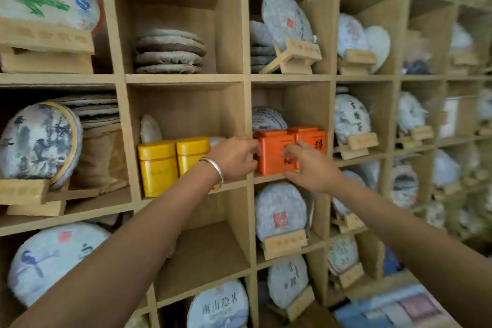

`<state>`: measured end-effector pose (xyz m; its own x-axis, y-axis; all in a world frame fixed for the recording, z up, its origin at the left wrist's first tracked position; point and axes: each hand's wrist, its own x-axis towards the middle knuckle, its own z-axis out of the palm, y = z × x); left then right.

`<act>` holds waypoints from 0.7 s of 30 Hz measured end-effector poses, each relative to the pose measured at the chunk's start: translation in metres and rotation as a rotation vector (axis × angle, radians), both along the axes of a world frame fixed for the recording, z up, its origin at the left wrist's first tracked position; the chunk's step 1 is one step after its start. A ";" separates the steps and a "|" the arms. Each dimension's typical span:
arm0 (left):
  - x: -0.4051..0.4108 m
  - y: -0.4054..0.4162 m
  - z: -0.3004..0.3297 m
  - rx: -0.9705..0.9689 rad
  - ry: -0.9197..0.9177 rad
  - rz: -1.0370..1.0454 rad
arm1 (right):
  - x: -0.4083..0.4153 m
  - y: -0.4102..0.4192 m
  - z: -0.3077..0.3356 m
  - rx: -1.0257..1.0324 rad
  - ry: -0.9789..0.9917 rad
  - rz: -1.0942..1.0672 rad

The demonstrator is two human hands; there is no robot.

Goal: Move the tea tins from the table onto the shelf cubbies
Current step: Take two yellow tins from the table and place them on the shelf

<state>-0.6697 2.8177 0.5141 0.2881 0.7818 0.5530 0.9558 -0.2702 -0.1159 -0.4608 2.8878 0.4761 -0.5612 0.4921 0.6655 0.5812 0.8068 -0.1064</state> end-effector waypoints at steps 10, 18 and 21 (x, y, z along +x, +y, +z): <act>0.232 0.021 -0.076 -0.334 0.157 -0.470 | 0.277 -0.144 -0.068 -0.278 -0.089 -0.822; 0.451 -0.070 -0.121 -0.429 0.325 -0.859 | 0.455 -0.384 -0.086 -0.394 -0.029 -1.383; 0.520 -0.121 -0.126 -0.431 0.329 -1.009 | 0.497 -0.469 -0.091 -0.421 0.022 -1.565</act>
